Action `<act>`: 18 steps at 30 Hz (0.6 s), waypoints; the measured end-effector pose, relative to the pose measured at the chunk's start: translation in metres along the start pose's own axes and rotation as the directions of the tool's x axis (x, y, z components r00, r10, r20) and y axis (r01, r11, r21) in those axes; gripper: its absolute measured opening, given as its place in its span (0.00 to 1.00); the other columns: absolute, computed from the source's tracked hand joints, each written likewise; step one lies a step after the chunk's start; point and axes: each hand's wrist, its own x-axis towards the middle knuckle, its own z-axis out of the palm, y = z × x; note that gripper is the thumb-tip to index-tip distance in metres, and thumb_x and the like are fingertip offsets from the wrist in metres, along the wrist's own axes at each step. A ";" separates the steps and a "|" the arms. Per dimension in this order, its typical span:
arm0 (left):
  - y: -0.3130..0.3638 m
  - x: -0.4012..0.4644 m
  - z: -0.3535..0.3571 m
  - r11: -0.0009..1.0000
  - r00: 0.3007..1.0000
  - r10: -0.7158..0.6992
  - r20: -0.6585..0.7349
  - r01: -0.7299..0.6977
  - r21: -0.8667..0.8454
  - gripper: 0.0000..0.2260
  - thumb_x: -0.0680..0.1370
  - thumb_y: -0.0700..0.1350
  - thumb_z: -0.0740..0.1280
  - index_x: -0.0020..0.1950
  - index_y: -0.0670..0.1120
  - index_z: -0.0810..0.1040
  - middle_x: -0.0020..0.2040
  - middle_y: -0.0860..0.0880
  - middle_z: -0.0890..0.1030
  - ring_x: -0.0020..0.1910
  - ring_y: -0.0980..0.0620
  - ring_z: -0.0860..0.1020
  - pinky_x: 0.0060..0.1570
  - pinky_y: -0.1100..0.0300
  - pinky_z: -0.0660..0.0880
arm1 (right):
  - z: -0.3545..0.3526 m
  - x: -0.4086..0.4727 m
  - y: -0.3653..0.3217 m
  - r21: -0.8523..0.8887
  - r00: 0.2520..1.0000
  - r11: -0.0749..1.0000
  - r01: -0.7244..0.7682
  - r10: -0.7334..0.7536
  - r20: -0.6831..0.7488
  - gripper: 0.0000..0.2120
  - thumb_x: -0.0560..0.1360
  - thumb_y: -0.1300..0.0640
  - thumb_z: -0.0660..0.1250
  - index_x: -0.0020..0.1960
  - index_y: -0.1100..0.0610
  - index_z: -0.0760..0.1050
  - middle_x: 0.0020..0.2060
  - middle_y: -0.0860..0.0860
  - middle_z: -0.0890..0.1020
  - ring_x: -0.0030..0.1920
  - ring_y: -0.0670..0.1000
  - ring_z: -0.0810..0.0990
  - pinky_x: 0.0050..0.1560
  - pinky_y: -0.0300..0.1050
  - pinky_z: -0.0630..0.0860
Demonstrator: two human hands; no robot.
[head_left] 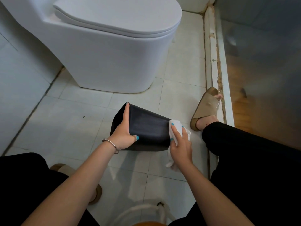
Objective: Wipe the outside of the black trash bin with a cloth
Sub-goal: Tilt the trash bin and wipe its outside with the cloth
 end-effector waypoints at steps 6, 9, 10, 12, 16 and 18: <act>-0.003 -0.005 0.004 1.000 1.000 0.004 -0.006 -0.004 -0.009 0.53 0.71 0.30 0.68 0.73 0.66 0.33 0.67 0.56 0.62 0.55 0.50 0.76 0.54 0.51 0.78 | 0.012 -0.013 -0.030 0.026 0.986 0.986 0.168 -0.168 0.001 0.29 0.78 0.62 0.59 0.73 0.38 0.62 0.78 0.49 0.55 0.72 0.61 0.61 0.68 0.48 0.61; -0.003 -0.005 0.005 1.000 1.000 -0.007 -0.011 0.007 -0.005 0.53 0.71 0.30 0.68 0.74 0.62 0.32 0.66 0.57 0.63 0.55 0.49 0.76 0.55 0.51 0.77 | 0.019 -0.020 -0.048 0.028 0.953 0.953 0.301 -0.301 0.006 0.31 0.75 0.63 0.60 0.73 0.38 0.64 0.77 0.52 0.58 0.67 0.65 0.66 0.63 0.51 0.65; -0.003 -0.006 0.006 1.000 1.000 -0.011 -0.012 0.011 -0.008 0.53 0.71 0.30 0.67 0.74 0.61 0.32 0.64 0.56 0.65 0.54 0.49 0.76 0.55 0.53 0.77 | 0.020 -0.022 -0.053 0.040 0.939 0.938 0.343 -0.344 -0.004 0.31 0.74 0.63 0.60 0.72 0.38 0.64 0.76 0.54 0.60 0.64 0.66 0.68 0.60 0.51 0.67; -0.003 -0.005 0.009 1.000 1.000 -0.010 -0.011 0.010 0.000 0.52 0.71 0.30 0.67 0.75 0.59 0.31 0.61 0.55 0.70 0.53 0.51 0.77 0.52 0.58 0.76 | 0.019 -0.026 -0.062 0.059 0.906 0.905 0.422 -0.422 -0.019 0.32 0.73 0.63 0.59 0.72 0.38 0.64 0.75 0.56 0.62 0.58 0.67 0.70 0.56 0.51 0.69; -0.003 -0.002 0.012 1.000 1.000 0.006 0.002 -0.006 0.020 0.51 0.72 0.30 0.66 0.74 0.58 0.30 0.57 0.51 0.76 0.51 0.50 0.78 0.52 0.59 0.75 | 0.019 -0.031 -0.074 0.066 0.838 0.836 0.544 -0.546 0.006 0.33 0.74 0.64 0.59 0.72 0.37 0.60 0.75 0.57 0.61 0.58 0.66 0.70 0.58 0.50 0.67; -0.003 -0.002 0.012 1.000 1.000 0.010 0.005 -0.010 0.009 0.52 0.72 0.30 0.67 0.74 0.57 0.30 0.58 0.50 0.76 0.51 0.52 0.78 0.53 0.59 0.75 | 0.016 -0.030 -0.072 0.067 0.821 0.819 0.570 -0.571 -0.002 0.33 0.74 0.64 0.59 0.72 0.37 0.61 0.75 0.57 0.62 0.60 0.66 0.70 0.59 0.51 0.67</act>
